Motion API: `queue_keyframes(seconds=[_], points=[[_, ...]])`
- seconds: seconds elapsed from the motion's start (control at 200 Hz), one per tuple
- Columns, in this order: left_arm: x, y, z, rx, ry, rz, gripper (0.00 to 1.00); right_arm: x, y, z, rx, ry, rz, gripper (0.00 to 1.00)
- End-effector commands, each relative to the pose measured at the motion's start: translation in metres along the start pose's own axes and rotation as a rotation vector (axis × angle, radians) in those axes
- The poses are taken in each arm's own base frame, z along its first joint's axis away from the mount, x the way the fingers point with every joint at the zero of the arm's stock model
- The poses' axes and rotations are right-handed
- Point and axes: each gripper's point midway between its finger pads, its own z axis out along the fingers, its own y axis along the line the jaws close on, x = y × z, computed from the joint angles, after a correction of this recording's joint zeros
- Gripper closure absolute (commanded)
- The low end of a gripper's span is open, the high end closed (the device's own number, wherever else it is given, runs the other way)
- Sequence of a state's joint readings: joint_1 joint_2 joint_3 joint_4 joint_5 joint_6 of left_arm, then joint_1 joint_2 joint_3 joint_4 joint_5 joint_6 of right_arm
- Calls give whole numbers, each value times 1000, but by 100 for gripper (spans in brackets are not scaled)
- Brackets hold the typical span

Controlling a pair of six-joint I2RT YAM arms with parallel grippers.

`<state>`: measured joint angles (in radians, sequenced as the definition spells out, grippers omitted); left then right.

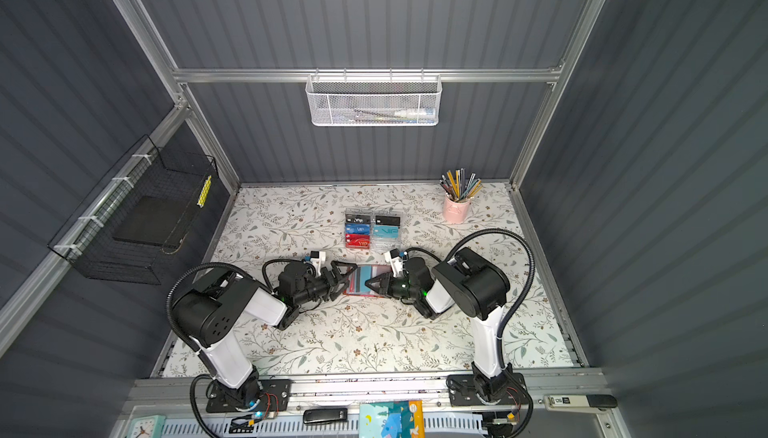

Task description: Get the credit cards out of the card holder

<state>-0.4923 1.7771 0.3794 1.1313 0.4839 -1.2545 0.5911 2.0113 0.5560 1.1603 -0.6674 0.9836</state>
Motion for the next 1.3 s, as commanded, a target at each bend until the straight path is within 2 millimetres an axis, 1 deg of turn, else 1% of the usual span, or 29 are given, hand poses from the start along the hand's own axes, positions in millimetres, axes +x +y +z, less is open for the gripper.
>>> queue_keyframes(seconds=[0.0,0.26,0.635,0.775,0.84,0.875,1.046,1.141,1.296], points=[[38,65,-9,-215,107,-144,0,5,-5,-3,-4,14,-15,92],[38,66,-10,-223,106,-143,0,8,-6,-5,-13,34,-15,92],[38,67,-11,-223,104,-141,0,15,-17,-14,3,66,-3,93],[39,67,-11,-225,104,-141,0,17,-23,-19,22,71,-3,95],[38,67,-11,-225,103,-138,0,17,-25,-22,33,66,-3,99],[39,68,-12,-230,104,-138,0,16,-26,-23,38,63,-2,100],[38,67,-12,-234,102,-132,0,15,-28,-29,61,53,-4,100],[37,64,-12,-233,101,-126,0,13,-31,-34,100,39,-5,100],[35,60,-12,-245,103,-102,0,10,-30,-43,158,25,-30,100]])
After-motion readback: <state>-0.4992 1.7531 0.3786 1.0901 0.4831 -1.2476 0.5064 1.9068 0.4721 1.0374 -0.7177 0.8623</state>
